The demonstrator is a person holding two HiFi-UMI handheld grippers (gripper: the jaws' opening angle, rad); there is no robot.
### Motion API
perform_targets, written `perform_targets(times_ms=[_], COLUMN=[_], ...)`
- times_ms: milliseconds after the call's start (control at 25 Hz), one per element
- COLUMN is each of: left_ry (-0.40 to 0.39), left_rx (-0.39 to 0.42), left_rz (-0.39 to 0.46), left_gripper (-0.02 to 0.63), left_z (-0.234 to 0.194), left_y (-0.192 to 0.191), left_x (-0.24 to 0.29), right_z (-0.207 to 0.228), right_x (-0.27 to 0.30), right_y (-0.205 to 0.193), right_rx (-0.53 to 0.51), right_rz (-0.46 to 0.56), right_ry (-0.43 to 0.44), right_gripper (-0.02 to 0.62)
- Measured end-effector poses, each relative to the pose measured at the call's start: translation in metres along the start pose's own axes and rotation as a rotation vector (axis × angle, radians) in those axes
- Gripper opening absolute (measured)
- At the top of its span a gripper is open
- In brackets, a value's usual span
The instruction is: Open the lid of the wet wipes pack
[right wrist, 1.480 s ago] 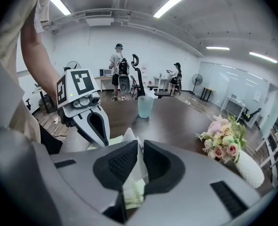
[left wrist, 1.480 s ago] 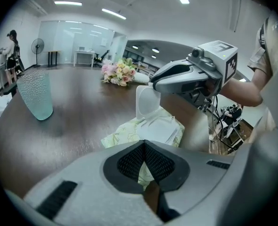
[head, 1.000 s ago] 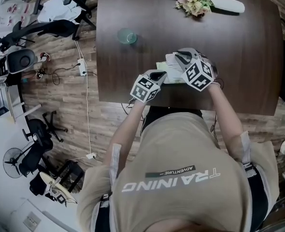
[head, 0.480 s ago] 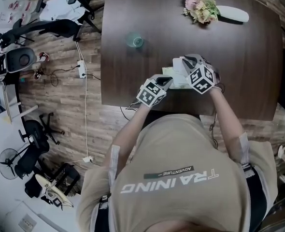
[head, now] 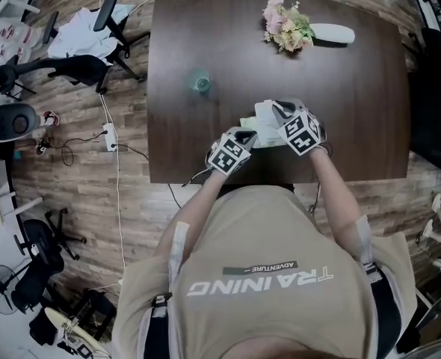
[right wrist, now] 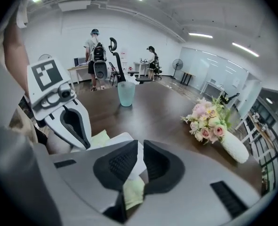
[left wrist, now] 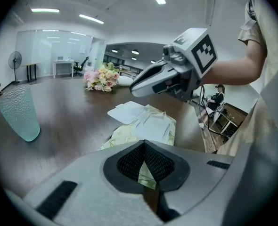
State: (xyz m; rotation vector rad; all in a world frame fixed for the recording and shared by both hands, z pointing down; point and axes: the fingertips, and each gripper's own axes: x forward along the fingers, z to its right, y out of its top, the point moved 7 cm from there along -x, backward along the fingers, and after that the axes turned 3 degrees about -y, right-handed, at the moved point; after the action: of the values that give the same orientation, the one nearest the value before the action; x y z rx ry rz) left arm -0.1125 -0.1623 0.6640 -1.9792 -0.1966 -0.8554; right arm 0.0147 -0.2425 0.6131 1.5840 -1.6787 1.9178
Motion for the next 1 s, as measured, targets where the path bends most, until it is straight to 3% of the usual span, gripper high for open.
perform_targets(times_ms=[440, 680, 1000], left_ry=[-0.023, -0.021, 0.068], left_rx=[-0.050, -0.059, -0.006], left_rz=[0.057, 0.164, 0.395], left_gripper=[0.009, 0.009, 0.009], left_z=[-0.004, 0.004, 0.027], left_y=[0.008, 0.037, 0.122], left_x=[-0.002, -0.016, -0.086], right_z=[-0.028, -0.036, -0.014], right_x=[-0.088, -0.119, -0.170], right_y=[-0.017, -0.020, -0.001], right_rx=[0.184, 0.295, 0.397], right_rz=[0.035, 0.131, 0.348], right_ry=[-0.034, -0.076, -0.142], right_gripper=[0.014, 0.014, 0.014])
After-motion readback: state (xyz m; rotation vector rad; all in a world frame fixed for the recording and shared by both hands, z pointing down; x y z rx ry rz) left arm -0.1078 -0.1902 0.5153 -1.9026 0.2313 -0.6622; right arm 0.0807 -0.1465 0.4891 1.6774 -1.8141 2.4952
